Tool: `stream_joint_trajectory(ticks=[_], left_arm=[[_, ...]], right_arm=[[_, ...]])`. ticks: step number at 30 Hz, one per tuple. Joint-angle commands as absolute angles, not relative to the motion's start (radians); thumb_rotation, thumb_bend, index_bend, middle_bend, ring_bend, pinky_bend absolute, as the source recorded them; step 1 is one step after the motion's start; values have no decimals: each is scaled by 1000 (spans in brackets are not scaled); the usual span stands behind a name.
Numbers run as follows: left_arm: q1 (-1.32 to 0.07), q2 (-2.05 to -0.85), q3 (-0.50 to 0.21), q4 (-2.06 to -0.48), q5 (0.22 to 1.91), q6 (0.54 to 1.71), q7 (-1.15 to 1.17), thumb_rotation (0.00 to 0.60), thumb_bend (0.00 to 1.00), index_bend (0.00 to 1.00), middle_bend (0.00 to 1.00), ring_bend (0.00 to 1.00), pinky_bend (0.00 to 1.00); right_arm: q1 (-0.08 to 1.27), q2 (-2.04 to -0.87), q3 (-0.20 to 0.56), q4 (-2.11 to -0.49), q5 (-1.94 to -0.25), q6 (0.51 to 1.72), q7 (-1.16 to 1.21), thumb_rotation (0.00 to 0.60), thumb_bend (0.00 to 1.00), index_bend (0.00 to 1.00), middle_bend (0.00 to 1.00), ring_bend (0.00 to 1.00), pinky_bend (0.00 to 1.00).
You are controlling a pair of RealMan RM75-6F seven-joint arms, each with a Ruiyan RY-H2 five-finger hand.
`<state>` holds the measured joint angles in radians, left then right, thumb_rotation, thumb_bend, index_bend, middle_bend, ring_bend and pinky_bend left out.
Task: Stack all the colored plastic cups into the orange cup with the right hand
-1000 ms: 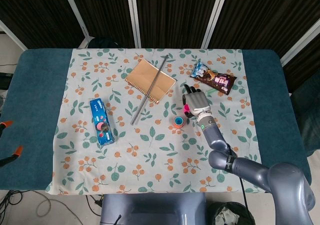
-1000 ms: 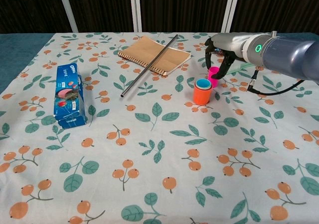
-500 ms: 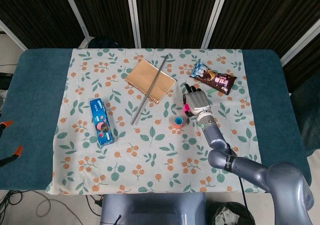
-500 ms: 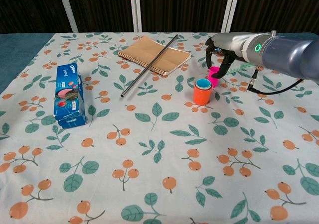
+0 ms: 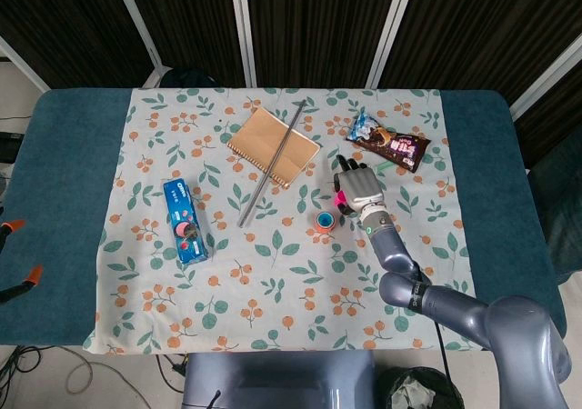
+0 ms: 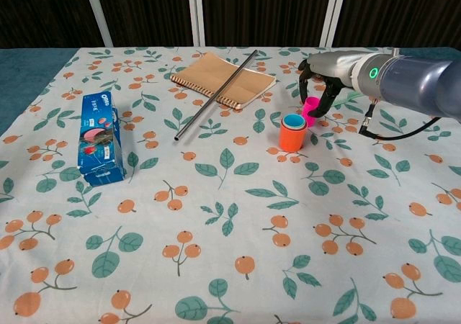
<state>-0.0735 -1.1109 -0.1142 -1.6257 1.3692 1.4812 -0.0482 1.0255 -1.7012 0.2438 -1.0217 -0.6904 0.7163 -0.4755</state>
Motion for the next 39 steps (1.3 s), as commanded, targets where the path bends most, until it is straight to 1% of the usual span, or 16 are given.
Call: stream_joint_trajectory(ticks=[1,19,25,39], left_arm=[[-73,-1111,-114,-1626,1370,1481,-47,600,243,221,11,0,0],[-74,-1110,-112,-1630,1369,1478,-47,600,243,221,11,0,0],[-74,-1109,-112,-1632,1366,1476,-49,600,243,222,11,0,0],[-74,-1106,-111,-1635,1367,1473,-49,600,243,225,11,0,0]], right_arm=[[1026,-1700,244,-1024,-689,716,-477,600,389,479,0,115,213],[1029,-1695,239,-1028,-679,704,-485,600,389,478,0,115,213],[1032,-1688,235,-1034,-677,693,-488,600,389,448,0,115,213],[1037,-1692,230,-1025,-668,695,-494,600,394,444,0,115,212]])
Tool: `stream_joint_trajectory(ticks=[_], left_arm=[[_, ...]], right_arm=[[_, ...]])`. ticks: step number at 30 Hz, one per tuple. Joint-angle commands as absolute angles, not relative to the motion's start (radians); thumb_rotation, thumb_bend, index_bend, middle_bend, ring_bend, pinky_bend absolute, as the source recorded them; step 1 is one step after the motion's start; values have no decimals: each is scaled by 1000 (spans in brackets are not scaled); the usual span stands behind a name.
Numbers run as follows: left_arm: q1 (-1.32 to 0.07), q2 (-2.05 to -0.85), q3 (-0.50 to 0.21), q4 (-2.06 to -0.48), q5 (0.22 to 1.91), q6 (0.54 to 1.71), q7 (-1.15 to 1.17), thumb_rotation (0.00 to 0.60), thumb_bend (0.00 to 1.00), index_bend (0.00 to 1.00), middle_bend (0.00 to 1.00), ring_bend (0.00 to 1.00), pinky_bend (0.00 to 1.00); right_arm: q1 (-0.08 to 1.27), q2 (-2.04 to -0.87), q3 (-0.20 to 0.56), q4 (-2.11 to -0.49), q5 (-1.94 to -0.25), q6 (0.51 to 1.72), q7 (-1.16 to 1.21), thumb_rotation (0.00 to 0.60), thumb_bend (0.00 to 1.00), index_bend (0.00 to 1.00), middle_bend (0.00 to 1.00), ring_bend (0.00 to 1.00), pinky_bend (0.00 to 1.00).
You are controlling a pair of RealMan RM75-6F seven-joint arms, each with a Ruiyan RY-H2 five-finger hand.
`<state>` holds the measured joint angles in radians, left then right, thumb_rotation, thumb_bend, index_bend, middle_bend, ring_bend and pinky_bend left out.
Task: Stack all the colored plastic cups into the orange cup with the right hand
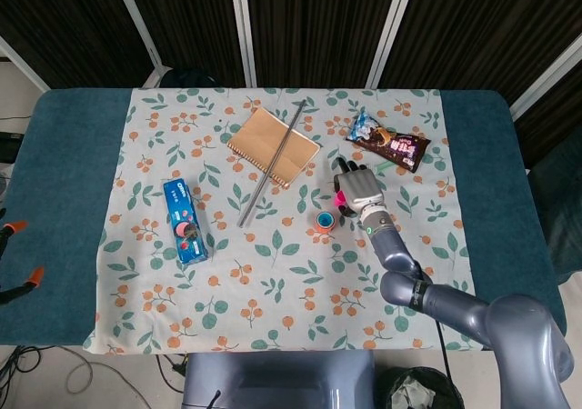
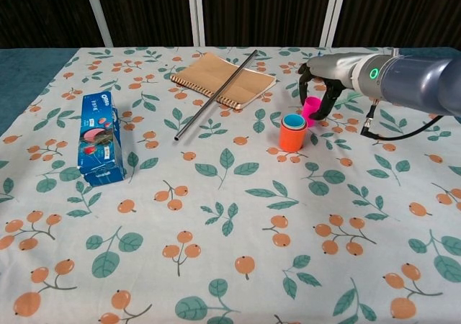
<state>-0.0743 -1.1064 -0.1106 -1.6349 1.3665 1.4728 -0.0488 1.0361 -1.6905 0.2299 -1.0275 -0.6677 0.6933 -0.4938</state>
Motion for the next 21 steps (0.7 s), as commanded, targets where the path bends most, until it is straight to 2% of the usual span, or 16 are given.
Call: stream_joint_trajectory(ticks=[1,21], left_arm=[[-74,-1106,-110,-1635,1367,1473,-49,600,243,225,11,0,0],[-74,-1103,-110,-1640,1365,1472,-52,600,243,225,11,0,0]], right_arm=[[1038,-1693,230,-1022,-670,698,-494,600,397,453,0,115,214],[1035,-1695,233,-1016,-692,710,-488,600,423,524,0,124,219]])
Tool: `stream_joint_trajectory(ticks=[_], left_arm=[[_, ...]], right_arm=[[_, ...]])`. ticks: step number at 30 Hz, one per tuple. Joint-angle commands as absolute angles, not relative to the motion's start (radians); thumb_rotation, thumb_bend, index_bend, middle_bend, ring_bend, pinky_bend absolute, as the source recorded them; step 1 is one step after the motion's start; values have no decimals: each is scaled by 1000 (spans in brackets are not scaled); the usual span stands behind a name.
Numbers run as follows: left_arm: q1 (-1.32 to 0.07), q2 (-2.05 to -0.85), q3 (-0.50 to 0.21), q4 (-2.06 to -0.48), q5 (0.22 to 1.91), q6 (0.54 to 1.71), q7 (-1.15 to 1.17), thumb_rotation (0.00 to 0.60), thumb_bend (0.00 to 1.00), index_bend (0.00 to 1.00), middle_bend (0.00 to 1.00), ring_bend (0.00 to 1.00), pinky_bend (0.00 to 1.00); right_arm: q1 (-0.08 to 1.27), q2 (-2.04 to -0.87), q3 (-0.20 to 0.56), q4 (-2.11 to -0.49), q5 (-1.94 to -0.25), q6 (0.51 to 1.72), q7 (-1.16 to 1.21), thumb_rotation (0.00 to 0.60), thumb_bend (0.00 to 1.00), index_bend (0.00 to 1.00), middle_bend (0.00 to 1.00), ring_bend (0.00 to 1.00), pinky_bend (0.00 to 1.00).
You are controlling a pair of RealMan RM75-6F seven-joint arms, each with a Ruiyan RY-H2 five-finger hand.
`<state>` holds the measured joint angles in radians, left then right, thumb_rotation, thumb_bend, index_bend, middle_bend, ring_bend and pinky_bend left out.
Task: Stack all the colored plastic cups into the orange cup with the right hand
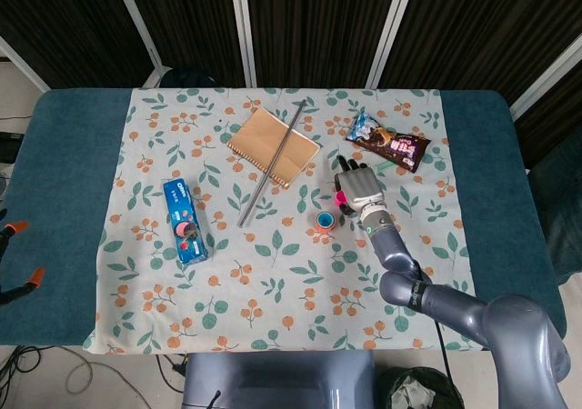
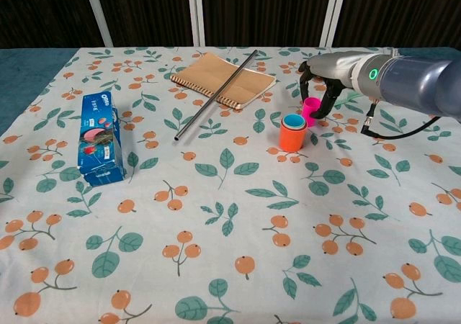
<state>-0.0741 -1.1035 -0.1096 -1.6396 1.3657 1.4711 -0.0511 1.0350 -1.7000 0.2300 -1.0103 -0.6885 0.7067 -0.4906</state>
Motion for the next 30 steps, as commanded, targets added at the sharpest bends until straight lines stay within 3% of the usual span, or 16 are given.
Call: stream_joint_trajectory(ticks=[1,8,18,30], left_arm=[[-74,-1103,-110,-1640,1365,1472,-52,600,243,225,11,0,0],[-75,-1103,-111,-1640,1363,1469,-53,600,243,224,11,0,0],[-73,-1102,-107,-1646,1368,1472,-51,600,243,225,11,0,0],[-73,-1100,-108,-1648,1369,1472,-54,600,243,226,11,0,0]], right_arm=[[1035,-1692,235,-1021,-694,711,-486,600,424,524,0,124,219],[1035,-1602,259,-1159,-687,726,-492,600,425,524,0,124,219],[1029,-1405,239,-1538,-704,814,-572,600,425,524,0,124,219],[1027,-1398,210,-1655,-746,927,-622,600,425,524,0,126,219]])
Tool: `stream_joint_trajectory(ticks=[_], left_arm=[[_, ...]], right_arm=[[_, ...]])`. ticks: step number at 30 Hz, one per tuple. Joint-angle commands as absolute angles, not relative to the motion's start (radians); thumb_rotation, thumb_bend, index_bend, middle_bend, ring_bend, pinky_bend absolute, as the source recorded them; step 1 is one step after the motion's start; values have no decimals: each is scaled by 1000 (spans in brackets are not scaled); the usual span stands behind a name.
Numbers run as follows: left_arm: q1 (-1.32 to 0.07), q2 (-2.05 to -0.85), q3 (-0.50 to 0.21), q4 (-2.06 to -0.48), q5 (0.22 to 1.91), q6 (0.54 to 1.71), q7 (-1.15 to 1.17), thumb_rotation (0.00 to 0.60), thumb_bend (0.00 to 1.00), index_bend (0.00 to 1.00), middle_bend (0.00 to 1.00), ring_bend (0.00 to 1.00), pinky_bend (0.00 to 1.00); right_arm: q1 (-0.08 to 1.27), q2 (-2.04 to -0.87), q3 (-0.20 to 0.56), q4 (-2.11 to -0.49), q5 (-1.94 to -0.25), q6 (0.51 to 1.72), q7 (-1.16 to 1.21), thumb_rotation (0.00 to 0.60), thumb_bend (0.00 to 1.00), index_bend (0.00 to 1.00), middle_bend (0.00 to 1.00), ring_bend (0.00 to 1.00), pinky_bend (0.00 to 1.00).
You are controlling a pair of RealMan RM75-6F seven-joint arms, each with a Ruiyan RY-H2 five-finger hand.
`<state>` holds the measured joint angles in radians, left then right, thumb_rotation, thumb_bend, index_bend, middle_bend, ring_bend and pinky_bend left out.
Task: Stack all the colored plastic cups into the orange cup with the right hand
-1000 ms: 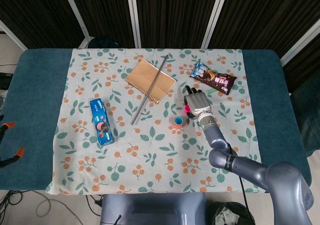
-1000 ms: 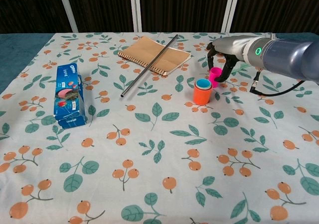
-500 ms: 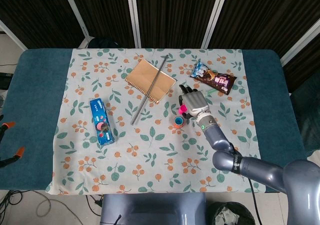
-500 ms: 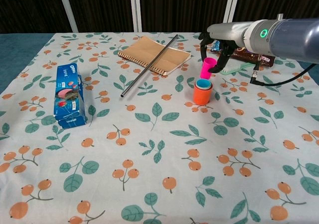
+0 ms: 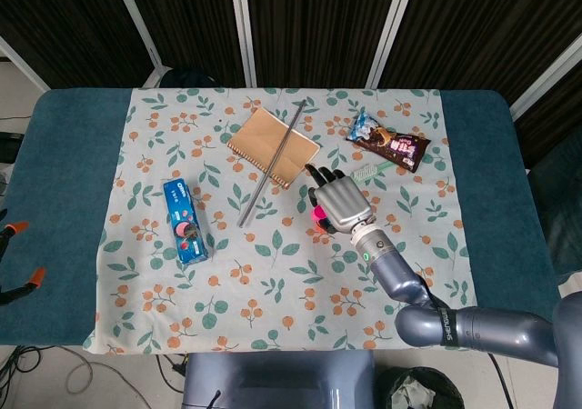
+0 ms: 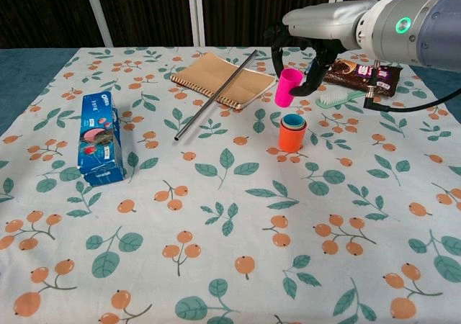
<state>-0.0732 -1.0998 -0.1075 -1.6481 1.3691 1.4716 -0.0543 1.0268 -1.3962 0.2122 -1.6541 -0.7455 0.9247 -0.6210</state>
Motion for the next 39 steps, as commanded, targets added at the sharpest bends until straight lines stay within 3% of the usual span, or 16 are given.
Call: stream_joint_trajectory(ticks=[1,34,36,39], left_arm=[[-73,-1100,-108,-1648,1369,1471,-55,600,243,225,11,0,0],[-73,-1100,-108,-1648,1366,1472,-50,600,243,225,11,0,0],[-73,-1100,-108,-1648,1366,1471,-50,600,243,226,11,0,0],[-73,-1100,-108,-1648,1366,1472,-50,600,243,226,11,0,0]], right_arm=[[1028,-1400,208,-1653,-746,928,-622,600,425,524,0,127,219],[1014,-1473,156,-1500,-755,873,-545,600,425,522,0,127,219],[1014,-1476,153,-1494,-759,871,-545,600,425,465,0,127,220],[1015,-1477,147,-1494,-756,858,-546,600,420,199,0,96,266]])
